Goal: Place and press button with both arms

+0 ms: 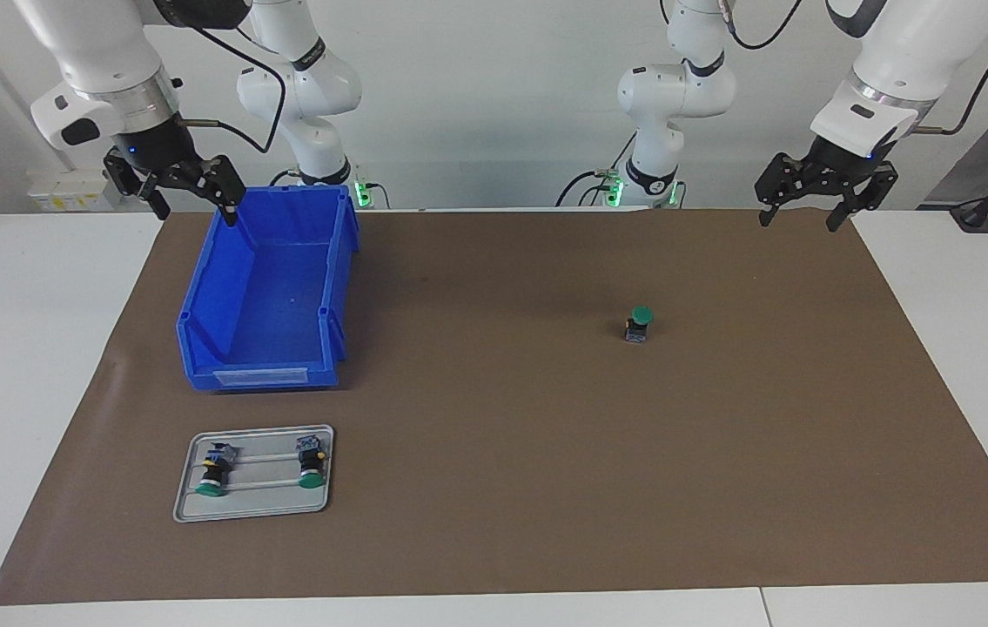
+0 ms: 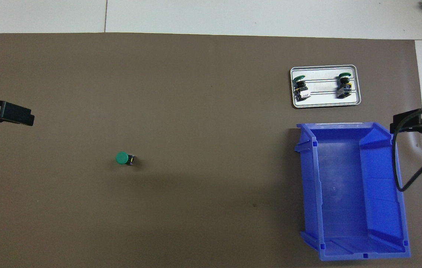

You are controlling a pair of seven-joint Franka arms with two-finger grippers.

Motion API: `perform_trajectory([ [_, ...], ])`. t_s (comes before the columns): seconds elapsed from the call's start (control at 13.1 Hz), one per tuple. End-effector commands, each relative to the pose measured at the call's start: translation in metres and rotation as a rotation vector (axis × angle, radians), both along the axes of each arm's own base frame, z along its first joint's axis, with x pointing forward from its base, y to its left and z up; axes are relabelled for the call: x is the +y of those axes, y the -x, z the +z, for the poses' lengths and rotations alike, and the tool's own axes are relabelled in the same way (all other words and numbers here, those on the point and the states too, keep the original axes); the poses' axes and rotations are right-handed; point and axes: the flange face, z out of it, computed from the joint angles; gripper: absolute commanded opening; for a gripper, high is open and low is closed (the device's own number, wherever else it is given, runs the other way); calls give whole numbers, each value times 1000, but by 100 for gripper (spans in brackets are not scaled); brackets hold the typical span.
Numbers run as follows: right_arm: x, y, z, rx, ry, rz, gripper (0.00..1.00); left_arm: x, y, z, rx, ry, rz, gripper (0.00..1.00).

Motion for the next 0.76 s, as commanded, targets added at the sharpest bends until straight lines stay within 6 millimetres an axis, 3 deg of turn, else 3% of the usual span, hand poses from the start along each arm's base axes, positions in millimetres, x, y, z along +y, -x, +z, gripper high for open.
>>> perform_trajectory([
  [0.0,0,3,4,6,-26,11,100,10,10,-5,16,-16,6,100],
  [0.08,0,3,4,6,-26,11,100,18,9,-4,16,-16,21,100],
  [0.69,0,3,4,6,-26,11,100,24,9,-5,23,-16,38,100],
])
